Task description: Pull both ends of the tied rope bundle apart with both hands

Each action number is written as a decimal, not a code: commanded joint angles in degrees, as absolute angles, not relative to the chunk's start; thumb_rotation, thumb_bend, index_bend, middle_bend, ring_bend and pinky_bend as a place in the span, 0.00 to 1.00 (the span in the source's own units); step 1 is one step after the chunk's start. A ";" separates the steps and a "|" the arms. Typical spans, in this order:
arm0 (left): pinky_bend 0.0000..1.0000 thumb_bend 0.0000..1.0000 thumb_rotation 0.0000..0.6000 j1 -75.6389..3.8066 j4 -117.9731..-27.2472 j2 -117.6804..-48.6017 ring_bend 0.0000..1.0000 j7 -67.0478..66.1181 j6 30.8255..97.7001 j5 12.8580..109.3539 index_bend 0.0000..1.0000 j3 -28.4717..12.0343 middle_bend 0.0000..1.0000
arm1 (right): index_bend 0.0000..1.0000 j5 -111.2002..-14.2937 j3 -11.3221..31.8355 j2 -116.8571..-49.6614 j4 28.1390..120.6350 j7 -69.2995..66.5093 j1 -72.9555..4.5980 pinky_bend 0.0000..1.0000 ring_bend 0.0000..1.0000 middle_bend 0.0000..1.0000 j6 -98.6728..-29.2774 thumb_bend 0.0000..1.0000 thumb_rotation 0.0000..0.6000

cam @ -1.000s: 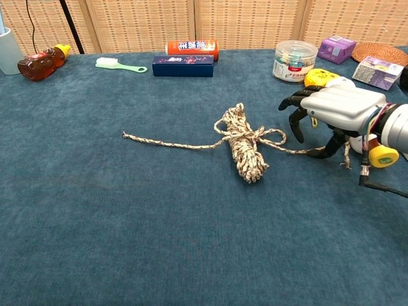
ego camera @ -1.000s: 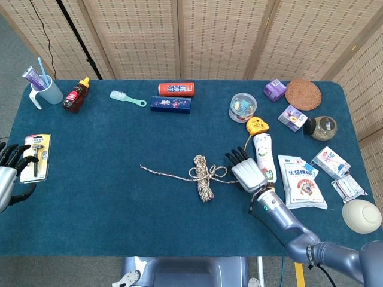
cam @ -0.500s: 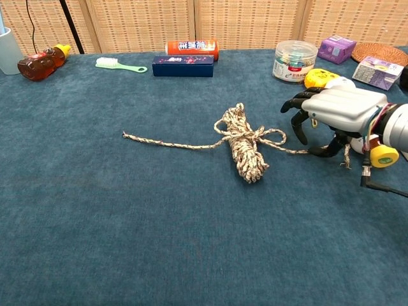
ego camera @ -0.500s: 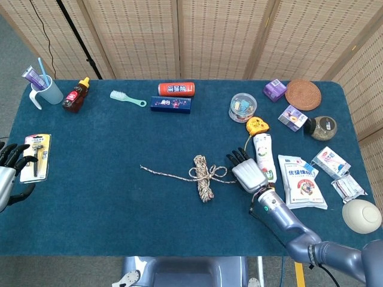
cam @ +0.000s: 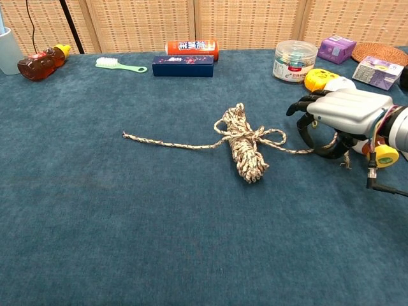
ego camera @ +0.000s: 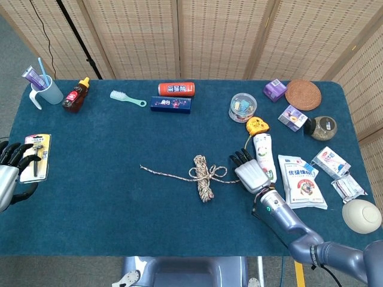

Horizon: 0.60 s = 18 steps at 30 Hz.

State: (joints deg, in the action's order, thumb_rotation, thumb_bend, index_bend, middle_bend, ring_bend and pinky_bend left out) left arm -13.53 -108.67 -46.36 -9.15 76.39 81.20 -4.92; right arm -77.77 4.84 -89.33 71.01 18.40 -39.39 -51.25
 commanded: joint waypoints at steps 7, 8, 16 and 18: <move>0.00 0.27 1.00 -13.50 -108.80 -46.11 0.08 -9.05 76.66 81.42 0.30 -4.97 0.16 | 0.53 -77.53 4.62 -89.61 70.42 18.51 -39.43 0.00 0.07 0.12 -51.10 0.44 1.00; 0.00 0.27 1.00 -13.49 -108.81 -46.09 0.08 -9.04 76.68 81.47 0.30 -4.96 0.16 | 0.53 -77.53 4.61 -89.65 70.35 18.46 -39.43 0.00 0.07 0.12 -51.12 0.44 1.00; 0.00 0.27 1.00 -13.72 -109.02 -46.08 0.08 -9.23 76.34 81.45 0.29 -4.97 0.15 | 0.53 -77.69 4.20 -90.00 69.47 17.93 -39.17 0.00 0.07 0.12 -51.35 0.44 1.00; 0.00 0.27 1.00 -13.76 -109.12 -46.06 0.08 -9.29 76.37 81.55 0.29 -4.99 0.15 | 0.53 -77.74 4.09 -90.15 69.13 17.84 -39.15 0.00 0.07 0.12 -51.32 0.44 1.00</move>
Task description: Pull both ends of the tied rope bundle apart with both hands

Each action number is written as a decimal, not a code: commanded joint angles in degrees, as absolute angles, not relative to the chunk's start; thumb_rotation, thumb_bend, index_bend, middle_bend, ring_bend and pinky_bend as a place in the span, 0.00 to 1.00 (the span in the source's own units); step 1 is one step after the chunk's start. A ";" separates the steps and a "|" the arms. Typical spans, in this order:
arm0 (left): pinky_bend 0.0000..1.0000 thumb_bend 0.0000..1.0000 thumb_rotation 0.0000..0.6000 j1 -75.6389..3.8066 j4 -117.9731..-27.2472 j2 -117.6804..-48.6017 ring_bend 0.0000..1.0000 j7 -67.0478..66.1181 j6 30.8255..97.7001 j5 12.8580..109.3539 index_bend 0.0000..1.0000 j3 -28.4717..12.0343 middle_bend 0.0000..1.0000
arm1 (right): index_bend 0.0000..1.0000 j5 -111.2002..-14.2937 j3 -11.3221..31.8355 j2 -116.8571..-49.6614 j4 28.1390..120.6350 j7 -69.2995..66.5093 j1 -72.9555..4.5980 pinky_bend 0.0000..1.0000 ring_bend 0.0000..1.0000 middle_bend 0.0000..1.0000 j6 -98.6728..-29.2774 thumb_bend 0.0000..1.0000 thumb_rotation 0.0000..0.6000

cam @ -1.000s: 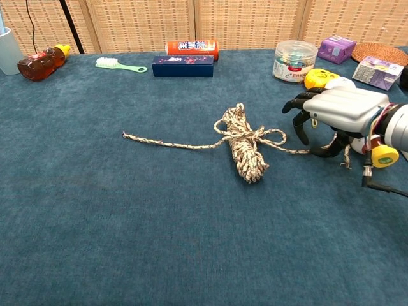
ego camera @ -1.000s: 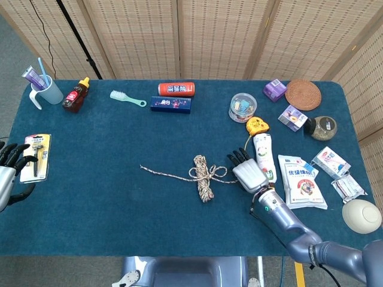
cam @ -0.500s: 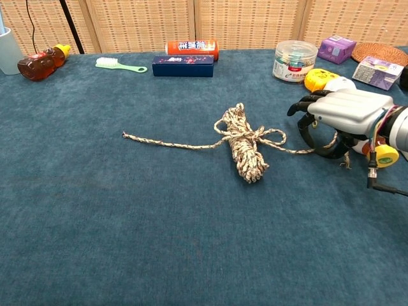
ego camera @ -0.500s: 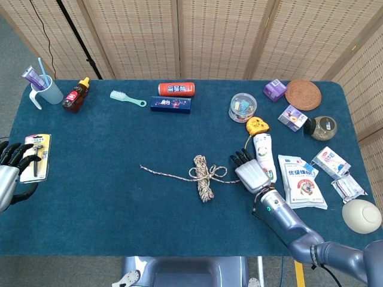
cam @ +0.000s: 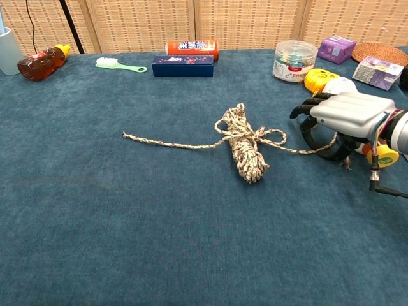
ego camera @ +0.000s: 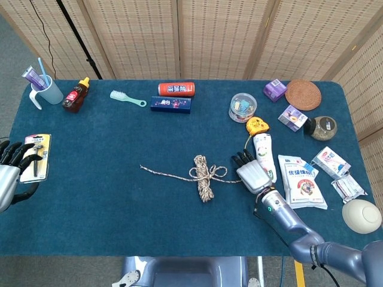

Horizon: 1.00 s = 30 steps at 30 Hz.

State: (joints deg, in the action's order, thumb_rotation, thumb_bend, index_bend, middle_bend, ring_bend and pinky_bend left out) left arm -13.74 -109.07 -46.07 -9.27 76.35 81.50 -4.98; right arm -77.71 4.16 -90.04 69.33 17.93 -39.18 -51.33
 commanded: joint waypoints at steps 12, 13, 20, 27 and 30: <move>0.00 0.27 1.00 -13.86 -109.09 -46.13 0.08 -9.27 76.25 81.51 0.29 -4.98 0.15 | 0.55 -78.05 3.77 -90.82 67.96 17.34 -39.45 0.00 0.08 0.13 -50.74 0.44 1.00; 0.00 0.27 1.00 -13.86 -109.05 -46.14 0.08 -9.23 76.26 81.48 0.29 -4.99 0.15 | 0.56 -78.02 3.76 -90.90 67.89 17.29 -39.47 0.00 0.08 0.13 -50.67 0.44 1.00; 0.00 0.27 1.00 -13.80 -108.66 -46.10 0.07 -8.83 76.32 81.45 0.28 -4.98 0.15 | 0.58 -77.88 3.81 -91.53 67.08 17.28 -39.62 0.00 0.09 0.15 -50.44 0.47 1.00; 0.00 0.27 1.00 -13.70 -108.39 -46.11 0.07 -8.40 76.42 81.67 0.28 -4.88 0.15 | 0.61 -77.78 3.92 -91.56 67.20 17.23 -39.60 0.00 0.11 0.18 -50.59 0.51 1.00; 0.00 0.27 1.00 -13.65 -108.30 -46.06 0.07 -8.27 76.51 81.73 0.28 -4.86 0.15 | 0.61 -77.73 3.98 -91.58 67.28 17.14 -39.59 0.00 0.12 0.19 -50.66 0.52 1.00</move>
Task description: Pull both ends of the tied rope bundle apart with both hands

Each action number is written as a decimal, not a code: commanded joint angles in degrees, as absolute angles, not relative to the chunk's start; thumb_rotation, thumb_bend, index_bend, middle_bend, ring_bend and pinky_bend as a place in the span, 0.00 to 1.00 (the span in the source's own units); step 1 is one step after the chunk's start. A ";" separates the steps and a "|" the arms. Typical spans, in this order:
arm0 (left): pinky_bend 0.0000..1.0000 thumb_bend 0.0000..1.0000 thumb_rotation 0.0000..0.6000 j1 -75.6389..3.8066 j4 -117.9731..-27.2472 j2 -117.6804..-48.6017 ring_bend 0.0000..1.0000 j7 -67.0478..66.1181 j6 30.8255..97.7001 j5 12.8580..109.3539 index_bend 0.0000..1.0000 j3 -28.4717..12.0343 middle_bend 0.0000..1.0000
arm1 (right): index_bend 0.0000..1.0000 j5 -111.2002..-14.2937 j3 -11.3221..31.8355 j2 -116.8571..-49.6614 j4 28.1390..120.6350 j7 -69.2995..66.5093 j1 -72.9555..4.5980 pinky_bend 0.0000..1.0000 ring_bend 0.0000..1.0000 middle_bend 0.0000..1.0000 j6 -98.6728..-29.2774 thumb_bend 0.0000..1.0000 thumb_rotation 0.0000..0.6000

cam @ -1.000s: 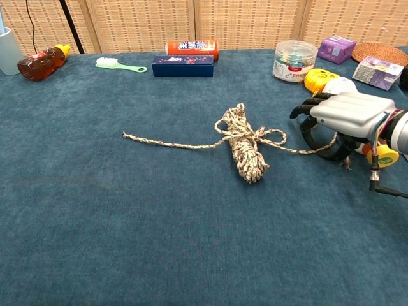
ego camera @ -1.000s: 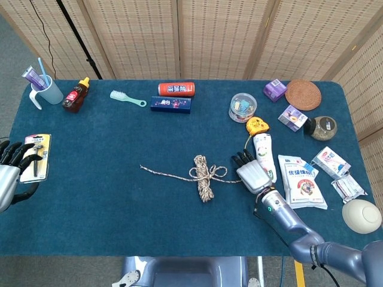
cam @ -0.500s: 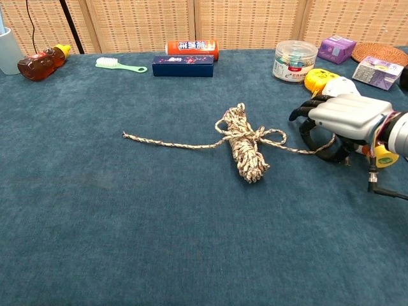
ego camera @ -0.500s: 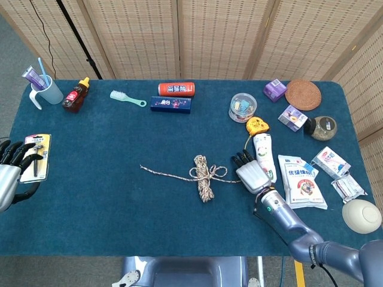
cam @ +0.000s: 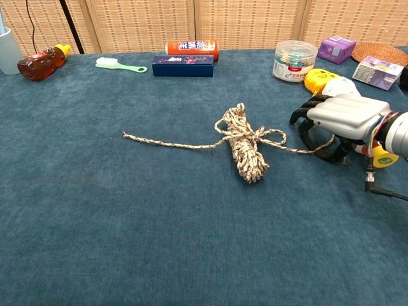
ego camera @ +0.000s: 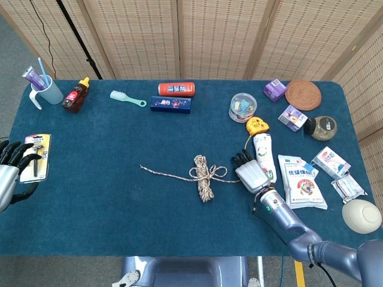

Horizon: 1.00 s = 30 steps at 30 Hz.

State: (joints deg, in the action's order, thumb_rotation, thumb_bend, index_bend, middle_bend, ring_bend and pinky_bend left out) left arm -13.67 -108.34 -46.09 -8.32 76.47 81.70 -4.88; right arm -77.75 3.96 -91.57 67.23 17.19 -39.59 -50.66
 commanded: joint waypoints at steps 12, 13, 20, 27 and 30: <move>0.00 0.27 1.00 -13.59 -108.13 -45.89 0.07 -8.04 76.66 82.06 0.27 -4.82 0.15 | 0.63 -77.73 4.41 -91.09 68.50 16.92 -39.47 0.00 0.13 0.20 -51.52 0.54 1.00; 0.00 0.27 1.00 -13.62 -108.14 -45.89 0.07 -8.05 76.68 82.13 0.27 -4.85 0.15 | 0.63 -77.79 4.48 -90.90 68.80 16.99 -39.44 0.00 0.13 0.20 -51.75 0.54 1.00; 0.00 0.27 1.00 -13.93 -108.07 -46.28 0.07 -8.32 76.28 82.79 0.27 -4.67 0.15 | 0.63 -77.94 5.01 -89.76 70.99 17.51 -39.28 0.00 0.13 0.20 -53.06 0.54 1.00; 0.00 0.27 1.00 -14.44 -107.76 -46.96 0.07 -8.81 75.53 83.54 0.27 -4.40 0.15 | 0.63 -78.10 5.76 -88.46 73.35 17.94 -39.34 0.00 0.13 0.21 -54.22 0.54 1.00; 0.00 0.27 1.00 -14.63 -107.59 -47.27 0.07 -8.99 75.24 83.78 0.27 -4.29 0.15 | 0.63 -78.04 6.10 -87.84 74.41 18.19 -39.34 0.00 0.13 0.21 -54.66 0.54 1.00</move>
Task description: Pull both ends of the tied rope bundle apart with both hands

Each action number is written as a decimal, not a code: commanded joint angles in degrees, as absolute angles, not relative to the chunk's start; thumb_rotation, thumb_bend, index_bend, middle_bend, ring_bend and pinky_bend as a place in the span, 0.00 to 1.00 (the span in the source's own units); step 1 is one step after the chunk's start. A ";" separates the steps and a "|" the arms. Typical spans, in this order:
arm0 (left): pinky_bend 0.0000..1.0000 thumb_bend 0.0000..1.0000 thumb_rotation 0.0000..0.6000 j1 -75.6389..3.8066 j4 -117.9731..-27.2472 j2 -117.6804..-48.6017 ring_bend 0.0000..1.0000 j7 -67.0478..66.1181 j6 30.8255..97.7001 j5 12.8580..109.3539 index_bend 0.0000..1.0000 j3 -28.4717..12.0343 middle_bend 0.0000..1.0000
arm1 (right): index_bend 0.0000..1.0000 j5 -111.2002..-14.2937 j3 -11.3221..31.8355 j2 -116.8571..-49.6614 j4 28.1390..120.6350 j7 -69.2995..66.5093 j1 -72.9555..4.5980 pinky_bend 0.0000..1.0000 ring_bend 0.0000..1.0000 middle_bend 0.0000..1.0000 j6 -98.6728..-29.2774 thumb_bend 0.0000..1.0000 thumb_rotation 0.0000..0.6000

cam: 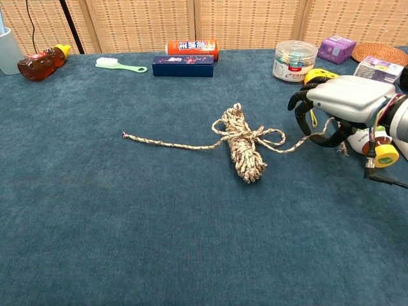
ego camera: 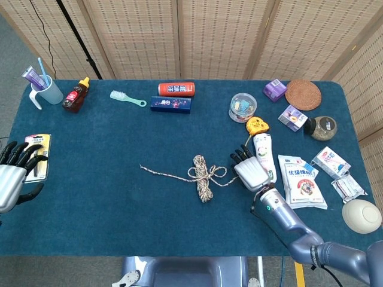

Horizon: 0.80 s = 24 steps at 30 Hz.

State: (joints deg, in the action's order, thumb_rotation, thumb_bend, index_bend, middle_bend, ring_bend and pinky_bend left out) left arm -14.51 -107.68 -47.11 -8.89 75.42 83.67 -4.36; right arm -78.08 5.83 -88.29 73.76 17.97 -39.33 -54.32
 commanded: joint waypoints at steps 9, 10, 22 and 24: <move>0.00 0.27 1.00 -15.11 -106.32 -48.83 0.07 -9.10 74.75 84.83 0.30 -3.93 0.15 | 0.64 -77.90 6.63 -85.78 77.59 19.55 -39.20 0.00 0.13 0.21 -55.83 0.54 1.00; 0.00 0.27 1.00 -15.20 -106.17 -49.02 0.08 -9.20 74.59 84.97 0.30 -3.85 0.15 | 0.64 -77.88 6.68 -85.57 77.93 19.61 -39.14 0.00 0.13 0.21 -55.99 0.54 1.00; 0.00 0.27 1.00 -20.57 -103.64 -52.75 0.11 -12.30 67.19 86.79 0.37 -3.85 0.17 | 0.64 -78.33 6.64 -83.17 82.79 20.74 -37.64 0.00 0.13 0.21 -59.17 0.54 1.00; 0.00 0.27 1.00 -22.24 -102.87 -53.96 0.12 -13.40 65.12 86.87 0.39 -4.13 0.17 | 0.64 -78.43 6.53 -82.91 83.53 21.04 -37.47 0.00 0.13 0.21 -59.48 0.54 1.00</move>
